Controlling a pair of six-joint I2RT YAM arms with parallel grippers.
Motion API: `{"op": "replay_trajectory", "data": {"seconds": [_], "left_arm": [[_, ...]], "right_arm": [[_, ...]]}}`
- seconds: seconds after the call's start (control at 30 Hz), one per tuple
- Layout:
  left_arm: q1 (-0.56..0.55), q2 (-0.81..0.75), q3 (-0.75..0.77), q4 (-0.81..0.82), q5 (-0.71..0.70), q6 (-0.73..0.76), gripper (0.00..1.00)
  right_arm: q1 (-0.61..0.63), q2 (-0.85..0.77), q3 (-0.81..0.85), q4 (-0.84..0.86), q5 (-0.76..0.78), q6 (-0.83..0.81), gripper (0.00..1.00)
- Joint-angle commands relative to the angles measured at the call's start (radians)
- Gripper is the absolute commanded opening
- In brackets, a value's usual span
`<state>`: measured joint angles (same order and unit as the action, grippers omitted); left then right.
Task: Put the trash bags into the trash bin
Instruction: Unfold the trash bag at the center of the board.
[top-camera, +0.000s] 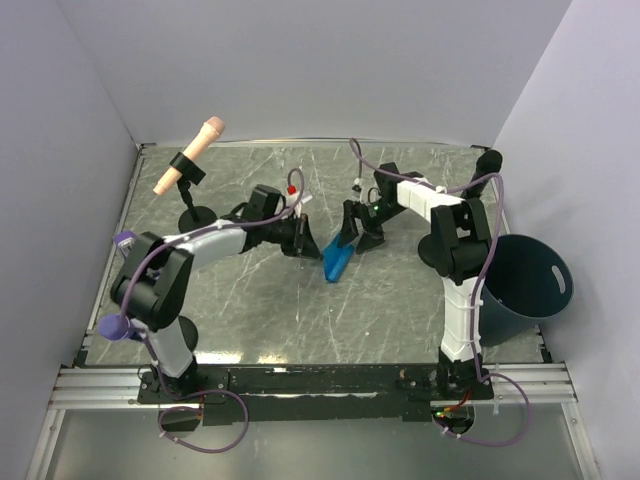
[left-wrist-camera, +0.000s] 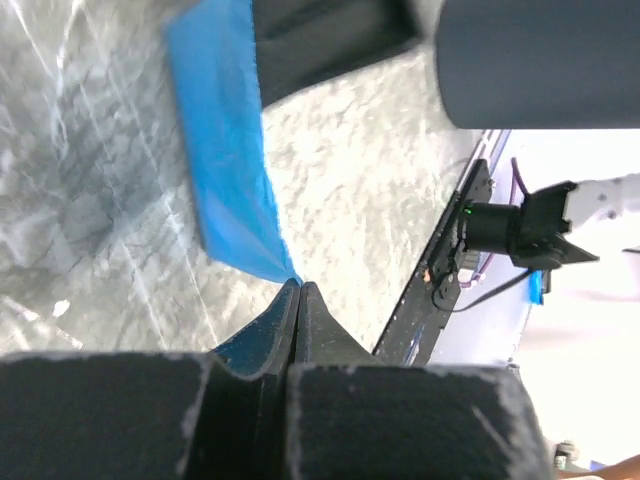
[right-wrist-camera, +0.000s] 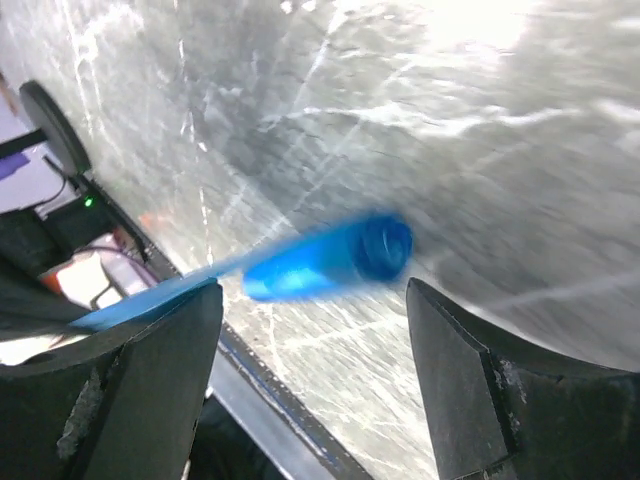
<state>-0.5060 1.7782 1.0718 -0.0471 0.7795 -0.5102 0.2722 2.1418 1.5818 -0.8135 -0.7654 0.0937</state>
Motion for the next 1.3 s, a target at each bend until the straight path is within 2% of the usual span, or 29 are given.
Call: {"op": "replay_trajectory", "data": {"seconds": [0.0,0.23,0.37,0.5,0.67,0.87,0.93,1.07,1.17,1.27], "left_arm": [[0.033,-0.120,0.043,-0.106,0.001,0.108,0.01],[0.124,-0.224,0.077,-0.230,-0.009,0.196,0.01],[0.184,-0.289,0.062,-0.335,-0.019,0.231,0.01],[0.233,-0.339,0.027,-0.433,-0.083,0.260,0.01],[0.277,-0.422,-0.050,-0.525,-0.161,0.269,0.01],[0.281,-0.496,-0.122,-0.600,-0.275,0.240,0.01],[0.287,-0.516,-0.096,-0.629,-0.304,0.251,0.01],[0.294,-0.583,-0.050,-0.672,-0.264,0.324,0.01],[0.294,-0.632,-0.012,-0.698,-0.237,0.363,0.01],[0.294,-0.654,0.030,-0.744,-0.214,0.412,0.01]], "right_arm": [[0.007,-0.083,-0.016,-0.016,0.054,-0.017,0.81],[0.058,-0.071,0.003,-0.044,0.261,-0.025,0.80],[0.088,-0.068,-0.025,-0.049,0.302,-0.012,0.80],[0.125,-0.080,-0.032,-0.056,0.333,-0.009,0.79],[0.154,-0.135,-0.045,-0.076,0.471,-0.029,0.80],[0.154,-0.261,-0.124,-0.093,0.617,-0.048,0.91],[0.153,-0.305,-0.164,-0.098,0.620,-0.052,0.91],[0.153,-0.368,-0.278,-0.085,0.569,-0.026,0.92],[0.153,-0.361,-0.325,-0.056,0.454,0.003,0.91],[0.166,-0.324,-0.301,-0.032,0.362,0.006,0.89]]}}
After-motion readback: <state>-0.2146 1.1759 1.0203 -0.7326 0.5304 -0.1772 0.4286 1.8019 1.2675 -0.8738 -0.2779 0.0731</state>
